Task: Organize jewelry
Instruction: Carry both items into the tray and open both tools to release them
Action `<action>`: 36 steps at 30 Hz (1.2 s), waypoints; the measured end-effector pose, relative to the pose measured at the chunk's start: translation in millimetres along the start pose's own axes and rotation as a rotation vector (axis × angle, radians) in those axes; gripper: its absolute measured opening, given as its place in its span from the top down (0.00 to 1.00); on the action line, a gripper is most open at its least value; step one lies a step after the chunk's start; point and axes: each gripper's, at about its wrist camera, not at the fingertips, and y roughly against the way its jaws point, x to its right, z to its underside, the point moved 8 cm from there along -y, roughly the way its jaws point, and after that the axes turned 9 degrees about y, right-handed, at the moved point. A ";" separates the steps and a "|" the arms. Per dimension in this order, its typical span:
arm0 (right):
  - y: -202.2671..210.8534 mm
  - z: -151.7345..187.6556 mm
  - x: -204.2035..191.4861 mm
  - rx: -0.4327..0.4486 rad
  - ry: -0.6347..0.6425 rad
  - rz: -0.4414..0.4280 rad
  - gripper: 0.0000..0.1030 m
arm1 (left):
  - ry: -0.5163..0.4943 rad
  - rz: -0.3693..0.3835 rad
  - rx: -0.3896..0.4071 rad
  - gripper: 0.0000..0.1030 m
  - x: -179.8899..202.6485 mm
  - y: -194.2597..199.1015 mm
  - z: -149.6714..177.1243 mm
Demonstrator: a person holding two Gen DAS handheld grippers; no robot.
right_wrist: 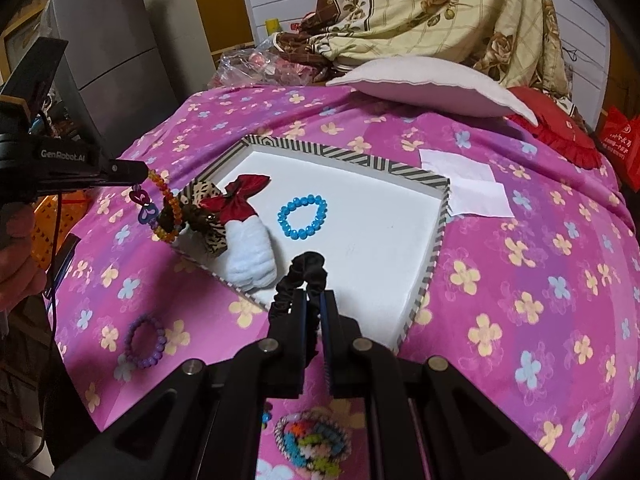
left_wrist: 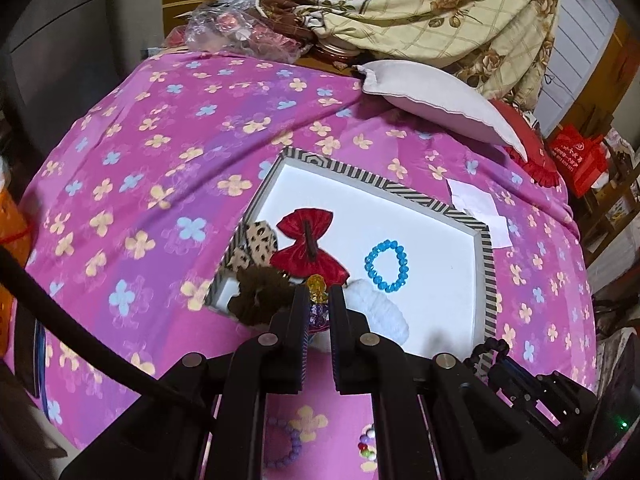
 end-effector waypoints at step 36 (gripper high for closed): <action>-123.7 -14.0 35.4 -0.180 -0.067 -0.012 0.80 | 0.086 0.072 -0.119 0.71 57.9 -152.5 -52.5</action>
